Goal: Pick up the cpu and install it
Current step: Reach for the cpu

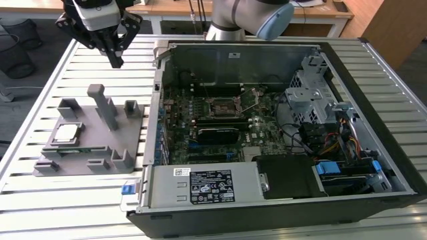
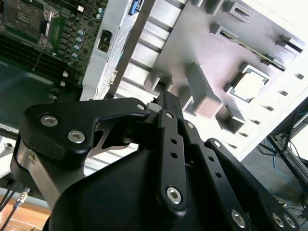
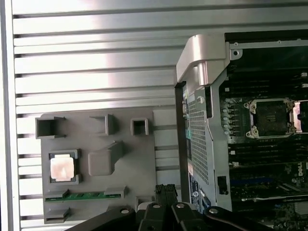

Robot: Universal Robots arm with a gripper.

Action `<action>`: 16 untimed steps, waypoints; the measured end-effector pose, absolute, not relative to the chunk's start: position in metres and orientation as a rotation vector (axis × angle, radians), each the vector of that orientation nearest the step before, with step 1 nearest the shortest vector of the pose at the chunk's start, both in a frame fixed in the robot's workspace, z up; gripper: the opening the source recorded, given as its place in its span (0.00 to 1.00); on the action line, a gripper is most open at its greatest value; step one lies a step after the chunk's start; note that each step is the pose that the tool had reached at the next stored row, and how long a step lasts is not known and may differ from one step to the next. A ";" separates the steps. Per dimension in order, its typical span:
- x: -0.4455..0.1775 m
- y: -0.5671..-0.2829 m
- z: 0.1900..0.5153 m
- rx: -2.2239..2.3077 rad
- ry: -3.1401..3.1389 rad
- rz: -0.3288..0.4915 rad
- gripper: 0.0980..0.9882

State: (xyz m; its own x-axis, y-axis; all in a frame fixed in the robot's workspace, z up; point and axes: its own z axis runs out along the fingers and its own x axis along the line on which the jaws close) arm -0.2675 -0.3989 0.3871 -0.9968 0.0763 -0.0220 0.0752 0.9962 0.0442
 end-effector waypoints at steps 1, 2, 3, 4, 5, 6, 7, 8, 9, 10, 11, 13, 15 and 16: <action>-0.270 -0.399 0.387 0.118 3.116 0.068 0.01; -0.272 -0.399 0.386 0.118 3.117 0.067 0.01; -0.274 -0.399 0.386 0.118 3.118 0.067 0.01; -0.276 -0.399 0.385 0.118 3.118 0.067 0.01; -0.278 -0.399 0.385 0.118 3.119 0.067 0.01; -0.280 -0.399 0.384 0.119 3.120 0.067 0.01; -0.281 -0.399 0.384 0.119 3.121 0.067 0.01; -0.283 -0.399 0.384 0.119 3.122 0.067 0.01; -0.284 -0.399 0.383 0.119 3.122 0.067 0.01; -0.285 -0.399 0.383 0.119 3.123 0.067 0.01; -0.287 -0.399 0.383 0.119 3.123 0.067 0.01; -0.290 -0.399 0.382 0.119 3.124 0.067 0.01; -0.293 -0.399 0.382 0.119 3.125 0.067 0.01; -0.295 -0.399 0.381 0.119 3.126 0.067 0.01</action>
State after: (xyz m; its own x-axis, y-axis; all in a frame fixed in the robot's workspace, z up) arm -0.2947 -0.3989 0.3812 -0.9970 0.0762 -0.0110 0.0757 0.9962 0.0433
